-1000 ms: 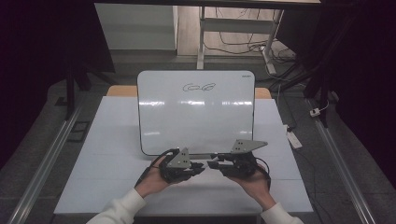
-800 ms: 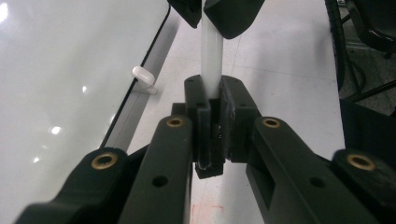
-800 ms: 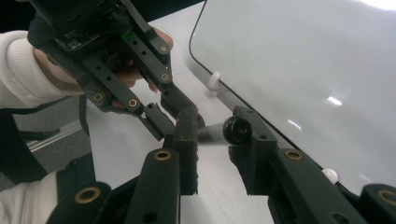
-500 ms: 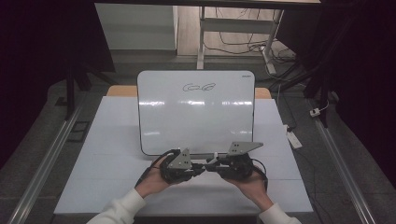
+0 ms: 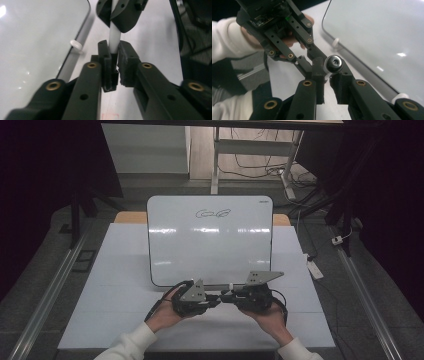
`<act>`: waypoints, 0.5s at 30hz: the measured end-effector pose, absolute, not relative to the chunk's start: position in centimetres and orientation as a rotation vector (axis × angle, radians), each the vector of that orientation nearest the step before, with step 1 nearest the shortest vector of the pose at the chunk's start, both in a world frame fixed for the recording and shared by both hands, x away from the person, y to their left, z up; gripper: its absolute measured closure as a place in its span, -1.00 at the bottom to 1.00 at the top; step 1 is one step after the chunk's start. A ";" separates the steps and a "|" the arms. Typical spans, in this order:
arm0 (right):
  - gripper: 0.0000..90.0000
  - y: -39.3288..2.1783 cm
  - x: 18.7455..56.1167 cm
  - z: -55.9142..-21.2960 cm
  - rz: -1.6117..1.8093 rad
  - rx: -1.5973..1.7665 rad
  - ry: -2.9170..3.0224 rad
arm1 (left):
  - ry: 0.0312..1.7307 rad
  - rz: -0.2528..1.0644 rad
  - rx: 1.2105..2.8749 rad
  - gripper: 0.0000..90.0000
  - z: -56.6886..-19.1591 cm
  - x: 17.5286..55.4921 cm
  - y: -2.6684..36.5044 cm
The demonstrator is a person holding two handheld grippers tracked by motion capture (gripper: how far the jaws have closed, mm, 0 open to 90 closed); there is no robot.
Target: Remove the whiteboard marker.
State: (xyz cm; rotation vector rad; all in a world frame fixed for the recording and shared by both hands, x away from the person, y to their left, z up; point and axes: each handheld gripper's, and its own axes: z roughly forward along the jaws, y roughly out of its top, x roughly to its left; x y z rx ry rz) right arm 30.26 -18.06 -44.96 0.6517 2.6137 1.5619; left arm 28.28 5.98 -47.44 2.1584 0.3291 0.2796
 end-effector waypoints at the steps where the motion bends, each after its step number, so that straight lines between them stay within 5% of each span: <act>1: 0.77 -18.2 30.2 -44.8 1.554 0.654 2.590 | 0.351 0.280 2.136 0.64 -47.3 28.3 6.2; 7: 0.77 -19.1 30.0 -44.2 1.602 0.661 2.465 | 0.487 0.258 2.055 -0.06 -46.8 28.1 8.2; 15: 0.77 -20.0 29.9 -43.5 1.623 0.651 2.351 | 0.709 0.248 2.022 -0.26 -48.0 26.4 12.7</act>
